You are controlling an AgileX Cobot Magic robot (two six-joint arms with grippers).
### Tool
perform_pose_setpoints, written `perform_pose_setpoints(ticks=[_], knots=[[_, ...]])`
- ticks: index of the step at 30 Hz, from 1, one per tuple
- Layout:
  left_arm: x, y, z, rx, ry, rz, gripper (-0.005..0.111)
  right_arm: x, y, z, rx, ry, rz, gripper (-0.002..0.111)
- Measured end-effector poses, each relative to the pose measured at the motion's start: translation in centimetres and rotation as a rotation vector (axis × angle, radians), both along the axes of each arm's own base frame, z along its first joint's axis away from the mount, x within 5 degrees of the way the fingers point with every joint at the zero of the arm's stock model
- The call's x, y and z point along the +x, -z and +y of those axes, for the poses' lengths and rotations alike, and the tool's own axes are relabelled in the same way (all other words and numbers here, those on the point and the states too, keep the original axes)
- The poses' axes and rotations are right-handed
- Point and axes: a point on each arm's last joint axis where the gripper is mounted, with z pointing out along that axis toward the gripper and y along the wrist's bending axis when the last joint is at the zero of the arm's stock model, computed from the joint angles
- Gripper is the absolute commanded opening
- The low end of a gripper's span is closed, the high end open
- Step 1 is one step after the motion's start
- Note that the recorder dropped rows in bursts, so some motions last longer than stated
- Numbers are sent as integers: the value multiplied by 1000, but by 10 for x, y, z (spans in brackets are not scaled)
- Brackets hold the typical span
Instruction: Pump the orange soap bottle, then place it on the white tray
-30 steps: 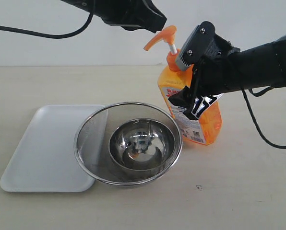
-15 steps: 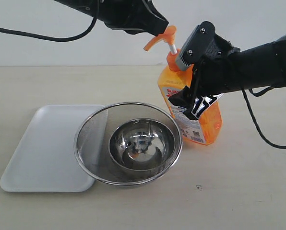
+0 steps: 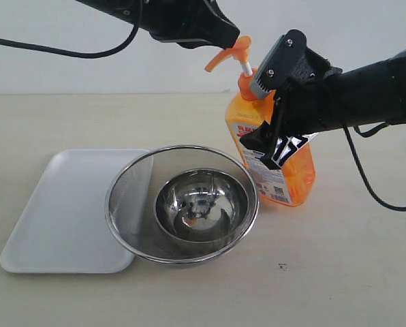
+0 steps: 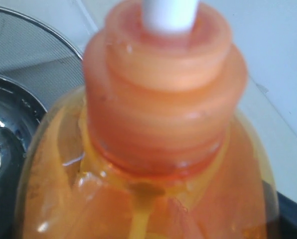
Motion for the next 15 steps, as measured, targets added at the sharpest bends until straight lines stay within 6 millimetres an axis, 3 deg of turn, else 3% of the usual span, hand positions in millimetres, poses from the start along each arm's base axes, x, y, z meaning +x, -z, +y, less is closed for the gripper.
perform_pose_setpoints(ticks=[15], knots=[[6,5,-5,-36,-20,33,5,1,0,-1,15,30,9,0]])
